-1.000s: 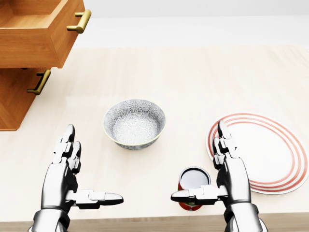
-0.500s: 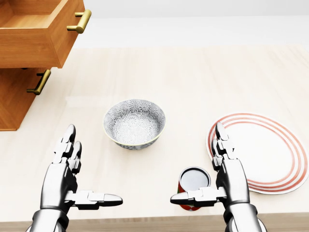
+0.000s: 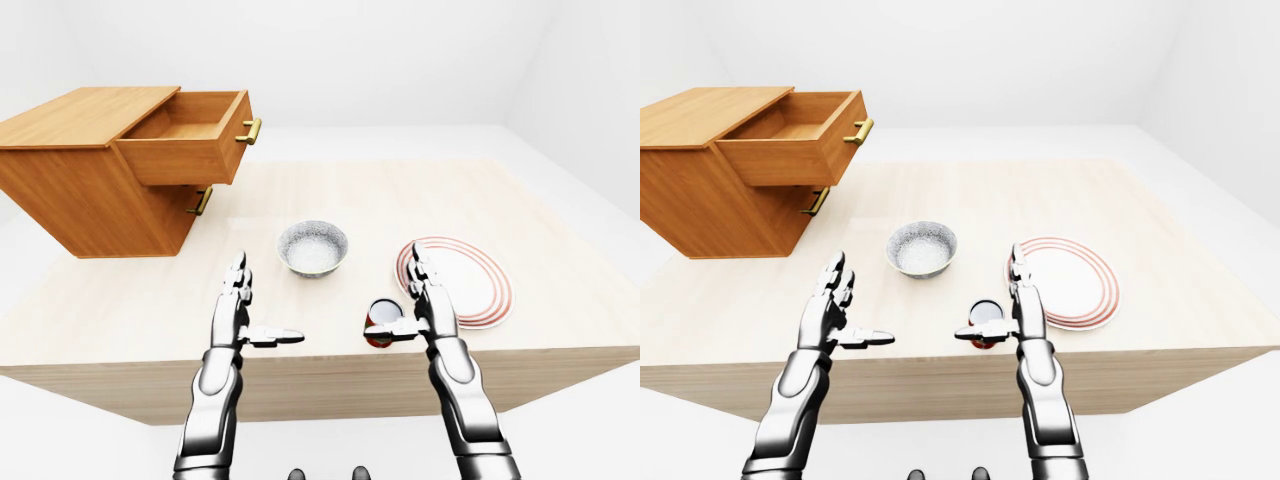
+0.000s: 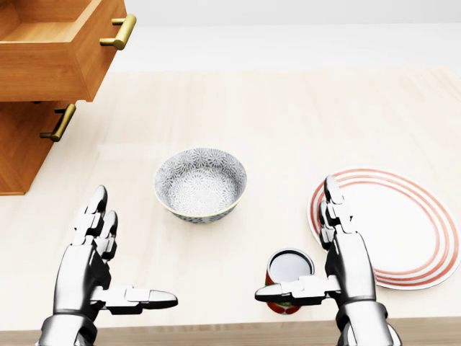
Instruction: Put the bowl on top of the cabinet.
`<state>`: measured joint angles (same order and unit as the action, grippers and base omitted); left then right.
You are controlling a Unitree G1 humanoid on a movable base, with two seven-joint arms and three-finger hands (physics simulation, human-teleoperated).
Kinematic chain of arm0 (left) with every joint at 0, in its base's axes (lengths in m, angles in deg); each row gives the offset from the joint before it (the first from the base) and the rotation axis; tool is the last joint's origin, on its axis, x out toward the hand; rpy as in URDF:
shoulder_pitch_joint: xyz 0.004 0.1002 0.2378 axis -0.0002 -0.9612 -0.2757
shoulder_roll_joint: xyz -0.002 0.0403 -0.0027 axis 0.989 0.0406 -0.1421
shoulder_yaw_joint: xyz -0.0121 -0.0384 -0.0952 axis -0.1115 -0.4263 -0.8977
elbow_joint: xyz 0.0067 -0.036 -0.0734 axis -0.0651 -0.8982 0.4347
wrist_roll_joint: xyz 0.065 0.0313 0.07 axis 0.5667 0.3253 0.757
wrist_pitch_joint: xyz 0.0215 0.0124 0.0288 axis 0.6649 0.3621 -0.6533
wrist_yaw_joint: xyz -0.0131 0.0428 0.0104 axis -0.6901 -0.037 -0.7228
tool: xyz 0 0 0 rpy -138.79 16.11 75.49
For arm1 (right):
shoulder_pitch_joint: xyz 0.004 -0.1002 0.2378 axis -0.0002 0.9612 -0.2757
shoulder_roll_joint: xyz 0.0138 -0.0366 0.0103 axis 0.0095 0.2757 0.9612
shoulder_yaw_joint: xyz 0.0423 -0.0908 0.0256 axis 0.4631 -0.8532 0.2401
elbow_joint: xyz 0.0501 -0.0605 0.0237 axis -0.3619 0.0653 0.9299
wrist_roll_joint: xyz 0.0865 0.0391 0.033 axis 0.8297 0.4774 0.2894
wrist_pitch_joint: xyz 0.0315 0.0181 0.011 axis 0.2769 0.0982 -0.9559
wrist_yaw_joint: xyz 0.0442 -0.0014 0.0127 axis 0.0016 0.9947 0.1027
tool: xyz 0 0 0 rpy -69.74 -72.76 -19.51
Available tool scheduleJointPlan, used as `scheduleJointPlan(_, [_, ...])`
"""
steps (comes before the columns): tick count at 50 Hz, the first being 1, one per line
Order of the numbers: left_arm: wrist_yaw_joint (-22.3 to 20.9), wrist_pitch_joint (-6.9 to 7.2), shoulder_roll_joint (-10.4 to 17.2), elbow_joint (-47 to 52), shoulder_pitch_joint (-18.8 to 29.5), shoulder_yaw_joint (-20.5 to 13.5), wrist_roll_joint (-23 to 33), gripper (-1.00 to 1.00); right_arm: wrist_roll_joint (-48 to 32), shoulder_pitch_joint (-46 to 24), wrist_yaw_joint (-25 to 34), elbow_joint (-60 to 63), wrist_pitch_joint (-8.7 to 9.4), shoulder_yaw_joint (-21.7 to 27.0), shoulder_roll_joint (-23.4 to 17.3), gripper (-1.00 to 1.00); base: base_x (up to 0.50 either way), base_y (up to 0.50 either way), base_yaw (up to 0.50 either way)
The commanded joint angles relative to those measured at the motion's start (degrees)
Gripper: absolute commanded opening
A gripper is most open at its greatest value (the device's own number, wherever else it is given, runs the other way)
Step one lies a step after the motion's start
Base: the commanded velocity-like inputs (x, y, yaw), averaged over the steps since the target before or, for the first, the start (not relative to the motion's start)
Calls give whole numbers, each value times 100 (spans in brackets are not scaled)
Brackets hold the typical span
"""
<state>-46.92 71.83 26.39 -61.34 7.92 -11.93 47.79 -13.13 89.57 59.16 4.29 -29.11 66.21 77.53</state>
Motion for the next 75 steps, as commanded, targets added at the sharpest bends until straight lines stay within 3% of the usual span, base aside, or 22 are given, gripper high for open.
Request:
scheduleJointPlan(1, [28,502,79,487,47,-206,-294,100,9,-125,-15,727,372,132,-45,100,0,0,0])
scheduleJointPlan(5, [73,502,103,1508,45,-237,-373,100,212,-315,-89,1297,372,307,-64,100,0,0,0])
scheduleJointPlan(11, [104,502,128,2256,90,-251,-254,100,307,-403,-89,1821,372,360,-141,100,0,0,0])
scheduleJointPlan(21, [108,502,243,3850,431,-565,-490,100,514,-770,-116,2976,372,567,-274,100,0,0,0])
scheduleJointPlan(28, [300,502,519,5060,1037,-1305,-1038,100,728,-1061,-234,3788,372,706,-364,100,0,0,0])
scheduleJointPlan(30, [427,502,515,5292,1309,-1652,-1461,100,812,-1141,-226,3952,372,747,-398,100,0,0,0])
scheduleJointPlan(32, [560,502,694,5486,1460,-1803,-1687,100,864,-1231,-246,4113,372,790,-436,100,0,0,0])
scheduleJointPlan(35, [812,502,872,5839,1892,-2330,-2310,100,1019,-1412,-314,4422,372,903,-503,100,0,0,0])
scheduleJointPlan(40, [1309,502,1203,5952,2174,-2886,-3295,100,1184,-1588,-421,4609,372,1007,-584,100,0,0,0])
scheduleJointPlan(49, [2305,502,1732,5789,2014,-2936,-4551,100,1276,-1648,-528,4709,372,1009,-657,100,0,0,0])
scheduleJointPlan(54, [2583,502,1943,5683,1805,-2695,-4757,100,1266,-1626,-539,4706,372,974,-664,100,0,0,0])
scheduleJointPlan(59, [2778,502,2102,5661,1740,-2644,-4989,100,1296,-1668,-632,4672,372,1045,-640,100,0,0,0])
scheduleJointPlan(75, [2873,502,2185,5633,1698,-2607,-5091,100,1334,-1664,-662,4666,372,1039,-666,100,0,0,0])
